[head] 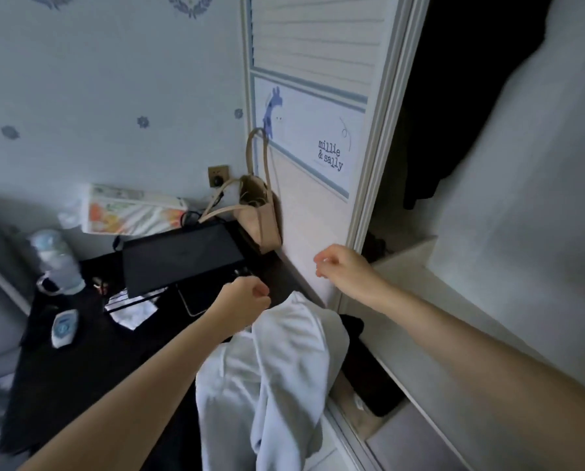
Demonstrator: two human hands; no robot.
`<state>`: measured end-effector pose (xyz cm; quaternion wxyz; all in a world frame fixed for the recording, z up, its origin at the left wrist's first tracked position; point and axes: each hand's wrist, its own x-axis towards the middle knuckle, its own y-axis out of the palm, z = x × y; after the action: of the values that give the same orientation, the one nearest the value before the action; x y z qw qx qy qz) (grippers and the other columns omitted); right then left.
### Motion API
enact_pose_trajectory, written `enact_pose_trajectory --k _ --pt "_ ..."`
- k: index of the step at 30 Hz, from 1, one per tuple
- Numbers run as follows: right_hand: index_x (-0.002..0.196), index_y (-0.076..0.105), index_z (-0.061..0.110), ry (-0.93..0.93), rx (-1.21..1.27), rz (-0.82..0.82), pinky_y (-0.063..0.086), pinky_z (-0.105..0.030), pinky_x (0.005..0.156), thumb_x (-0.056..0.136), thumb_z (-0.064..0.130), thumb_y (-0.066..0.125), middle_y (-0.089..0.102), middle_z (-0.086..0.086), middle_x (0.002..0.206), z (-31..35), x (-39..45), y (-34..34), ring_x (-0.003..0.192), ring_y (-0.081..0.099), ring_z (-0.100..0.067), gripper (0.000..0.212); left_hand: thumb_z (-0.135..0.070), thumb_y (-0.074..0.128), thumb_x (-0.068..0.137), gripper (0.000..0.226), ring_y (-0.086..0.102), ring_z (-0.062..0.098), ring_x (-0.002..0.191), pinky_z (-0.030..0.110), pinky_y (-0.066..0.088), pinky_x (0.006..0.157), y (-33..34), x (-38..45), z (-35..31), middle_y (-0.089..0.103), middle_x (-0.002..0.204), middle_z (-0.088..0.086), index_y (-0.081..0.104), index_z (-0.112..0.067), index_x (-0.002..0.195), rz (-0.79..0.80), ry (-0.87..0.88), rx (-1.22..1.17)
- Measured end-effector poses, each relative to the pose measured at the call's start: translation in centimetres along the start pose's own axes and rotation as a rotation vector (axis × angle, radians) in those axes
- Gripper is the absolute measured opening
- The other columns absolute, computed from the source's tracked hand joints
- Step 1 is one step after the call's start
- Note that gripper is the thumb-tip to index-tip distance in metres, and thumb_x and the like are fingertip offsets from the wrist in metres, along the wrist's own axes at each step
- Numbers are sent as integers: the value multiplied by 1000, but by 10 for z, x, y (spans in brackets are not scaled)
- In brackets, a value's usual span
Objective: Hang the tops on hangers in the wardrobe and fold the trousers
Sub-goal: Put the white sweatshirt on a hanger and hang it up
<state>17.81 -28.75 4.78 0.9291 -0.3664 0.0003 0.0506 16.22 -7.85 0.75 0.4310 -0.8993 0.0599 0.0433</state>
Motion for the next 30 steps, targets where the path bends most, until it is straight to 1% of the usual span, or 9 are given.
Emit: enact_pose_trajectory --k 5,8,10,15,18,21,24,26,30 --pt "69 48 13 136 -274 226 41 -35 74 94 37 48 52 -13 86 -49 3 67 84 51 -21 35 -33 49 96 42 47 29 122 34 41 99 46 -15 57 49 135 10 50 -15 134 131 -268 190" --pt "119 53 -1 155 -398 244 37 -35 95 95 44 45 51 -20 123 -71 13 83 119 45 -32 51 -35 47 95 48 43 33 125 38 41 100 59 -17 69 46 136 11 43 -12 137 110 -442 163" --pt "129 47 -2 184 -375 251 38 -34 93 95 44 47 50 -21 128 -82 17 88 122 46 -35 57 -34 48 95 45 46 32 123 38 43 98 62 -16 72 51 130 11 45 -11 134 38 -527 79" --pt "74 57 9 71 -426 108 32 -27 61 99 21 43 59 -9 78 -96 25 92 72 52 -24 32 -18 55 91 37 58 25 96 36 51 85 64 -14 81 60 105 5 56 -12 127 -232 -610 -265" --pt "59 35 13 129 -134 113 26 -28 52 96 18 43 38 -4 58 -87 23 86 56 39 -17 37 -18 59 88 36 55 21 88 31 47 74 64 -10 77 63 108 6 58 -15 125 -259 -596 -234" --pt "62 46 15 288 437 126 32 -31 64 92 14 41 41 -7 61 -68 3 73 64 42 -21 30 -22 67 84 35 57 22 87 31 45 73 63 -4 76 63 98 2 58 -16 118 -265 -618 -250" --pt "60 65 12 184 927 131 44 -25 57 92 5 44 58 -7 62 -37 -23 31 63 57 -18 39 -35 77 71 30 59 21 73 29 45 66 60 -2 77 60 74 -1 59 -15 85 -181 -619 -298" --pt "74 73 10 65 1085 174 52 -22 59 92 7 47 67 -10 73 -22 -36 -8 70 65 -16 32 -33 80 65 30 60 21 66 29 47 65 60 -3 74 62 66 3 60 -11 68 -65 -566 -483" --pt "63 66 10 62 1101 85 48 -17 53 92 4 42 61 -4 62 -19 -52 -75 60 61 -11 38 -23 82 75 16 74 26 74 33 57 65 48 -7 58 76 84 10 78 -8 81 70 -492 -741"
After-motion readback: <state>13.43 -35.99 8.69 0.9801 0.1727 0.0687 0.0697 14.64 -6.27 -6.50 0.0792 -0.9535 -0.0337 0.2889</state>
